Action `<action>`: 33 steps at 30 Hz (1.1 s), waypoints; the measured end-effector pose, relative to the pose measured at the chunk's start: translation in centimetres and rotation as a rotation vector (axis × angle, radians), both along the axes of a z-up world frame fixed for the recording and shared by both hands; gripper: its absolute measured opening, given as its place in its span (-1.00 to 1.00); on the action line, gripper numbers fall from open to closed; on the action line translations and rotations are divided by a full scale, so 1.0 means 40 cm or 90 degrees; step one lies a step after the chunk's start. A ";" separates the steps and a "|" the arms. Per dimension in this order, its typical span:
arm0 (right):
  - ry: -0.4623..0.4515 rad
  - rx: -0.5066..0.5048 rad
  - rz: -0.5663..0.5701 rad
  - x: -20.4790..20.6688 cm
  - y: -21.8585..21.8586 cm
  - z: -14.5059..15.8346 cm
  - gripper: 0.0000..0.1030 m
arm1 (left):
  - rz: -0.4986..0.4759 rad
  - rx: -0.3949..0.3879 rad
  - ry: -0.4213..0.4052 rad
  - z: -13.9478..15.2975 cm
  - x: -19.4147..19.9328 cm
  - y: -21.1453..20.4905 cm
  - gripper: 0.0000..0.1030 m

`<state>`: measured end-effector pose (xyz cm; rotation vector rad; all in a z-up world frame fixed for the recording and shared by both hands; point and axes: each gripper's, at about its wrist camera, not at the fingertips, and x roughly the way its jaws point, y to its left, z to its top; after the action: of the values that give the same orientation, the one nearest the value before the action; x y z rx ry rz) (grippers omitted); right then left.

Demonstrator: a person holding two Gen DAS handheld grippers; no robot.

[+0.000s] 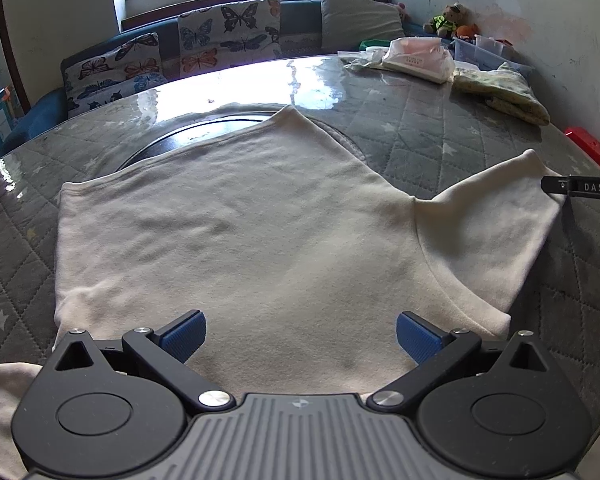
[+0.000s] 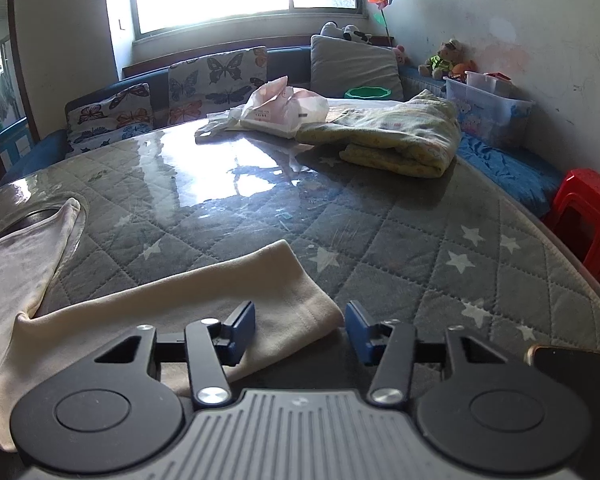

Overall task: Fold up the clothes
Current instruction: 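Grasp the cream sweatshirt sleeve cuff with the right gripper, then lift the sleeve and fold it across the sweatshirt body, then open right gripper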

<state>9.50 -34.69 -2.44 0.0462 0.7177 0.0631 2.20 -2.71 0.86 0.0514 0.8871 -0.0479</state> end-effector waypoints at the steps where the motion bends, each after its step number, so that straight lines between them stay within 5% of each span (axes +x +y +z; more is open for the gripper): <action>1: -0.002 0.003 -0.004 -0.001 -0.002 0.001 -0.23 | 0.000 0.000 0.000 0.000 0.001 0.000 1.00; 6: -0.013 0.028 -0.018 -0.004 -0.018 0.003 -0.79 | 0.002 0.001 -0.002 0.003 0.008 -0.004 1.00; 16: -0.101 0.100 0.005 -0.047 -0.027 0.109 -0.83 | 0.004 -0.001 0.004 -0.001 0.019 -0.012 1.00; 22: -0.150 0.144 0.098 -0.059 0.044 0.242 -0.83 | 0.001 -0.005 0.000 0.002 0.008 -0.008 1.00; 33: -0.173 0.162 0.304 -0.112 0.293 0.345 -0.83 | 0.102 -0.018 -0.036 0.044 -0.053 0.159 1.00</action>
<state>5.02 -22.97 11.36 0.1066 0.4330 0.6076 0.06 3.63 2.61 -0.0445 0.8309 0.0896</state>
